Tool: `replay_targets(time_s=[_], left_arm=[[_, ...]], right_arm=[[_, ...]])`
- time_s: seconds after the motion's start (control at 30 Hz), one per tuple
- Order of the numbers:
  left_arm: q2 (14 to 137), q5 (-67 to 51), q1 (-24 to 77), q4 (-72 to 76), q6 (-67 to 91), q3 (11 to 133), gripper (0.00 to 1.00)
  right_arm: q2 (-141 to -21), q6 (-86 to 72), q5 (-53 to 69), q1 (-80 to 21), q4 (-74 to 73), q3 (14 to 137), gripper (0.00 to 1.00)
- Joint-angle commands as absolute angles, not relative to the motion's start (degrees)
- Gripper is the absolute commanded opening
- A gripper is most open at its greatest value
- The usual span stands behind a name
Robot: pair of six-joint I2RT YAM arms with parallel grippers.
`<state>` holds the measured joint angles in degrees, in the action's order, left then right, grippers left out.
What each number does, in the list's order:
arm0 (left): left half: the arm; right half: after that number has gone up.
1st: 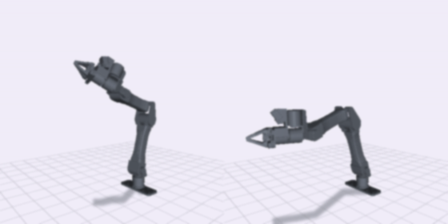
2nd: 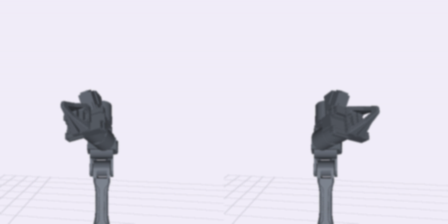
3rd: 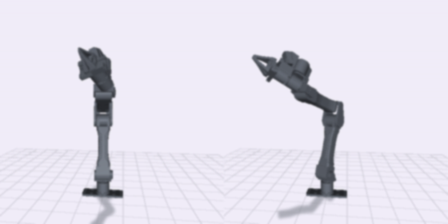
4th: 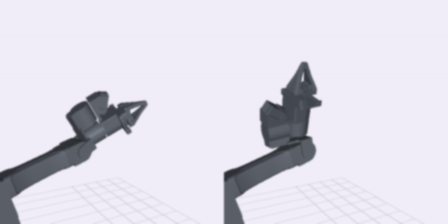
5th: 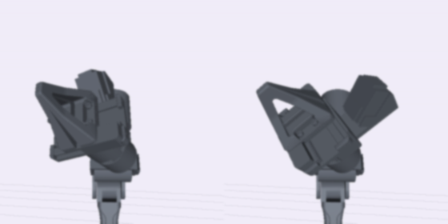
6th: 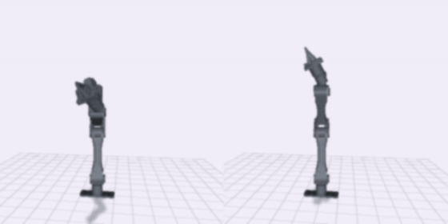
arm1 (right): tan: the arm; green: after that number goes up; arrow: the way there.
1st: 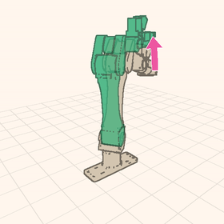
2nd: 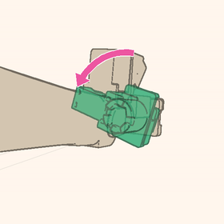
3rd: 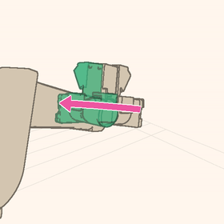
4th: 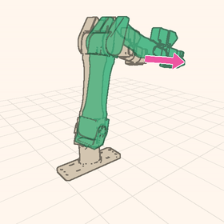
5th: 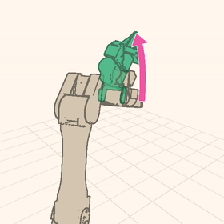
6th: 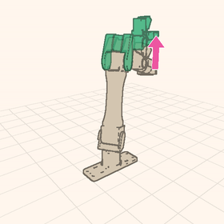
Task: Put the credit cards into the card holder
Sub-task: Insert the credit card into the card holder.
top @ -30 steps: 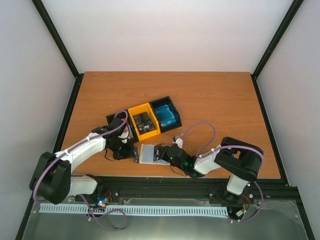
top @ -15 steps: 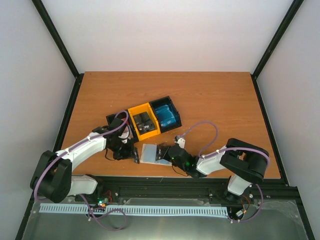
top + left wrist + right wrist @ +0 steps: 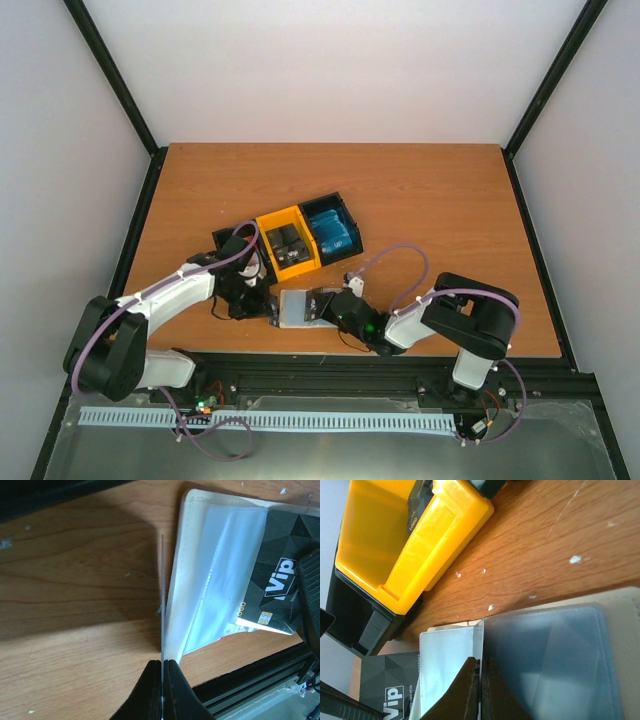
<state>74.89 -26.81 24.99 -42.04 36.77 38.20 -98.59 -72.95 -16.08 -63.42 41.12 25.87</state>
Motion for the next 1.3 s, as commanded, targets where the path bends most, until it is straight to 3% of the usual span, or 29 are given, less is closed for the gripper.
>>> replay_targets(time_s=[0.0,0.67,1.27], left_arm=[[75.4,-27.9,25.5,-41.2,35.5,38.5,0.01],[75.8,-26.5,25.5,-41.4,35.6,39.1,0.01],[76.1,-27.5,25.5,-40.9,35.1,39.0,0.01]], right_arm=[[-101.8,-73.1,-15.4,-64.6,42.0,26.7,0.03],[-101.5,-77.5,-13.4,-65.1,46.3,22.5,0.03],[-105.5,-73.0,-7.9,-65.1,51.3,26.4,0.06]])
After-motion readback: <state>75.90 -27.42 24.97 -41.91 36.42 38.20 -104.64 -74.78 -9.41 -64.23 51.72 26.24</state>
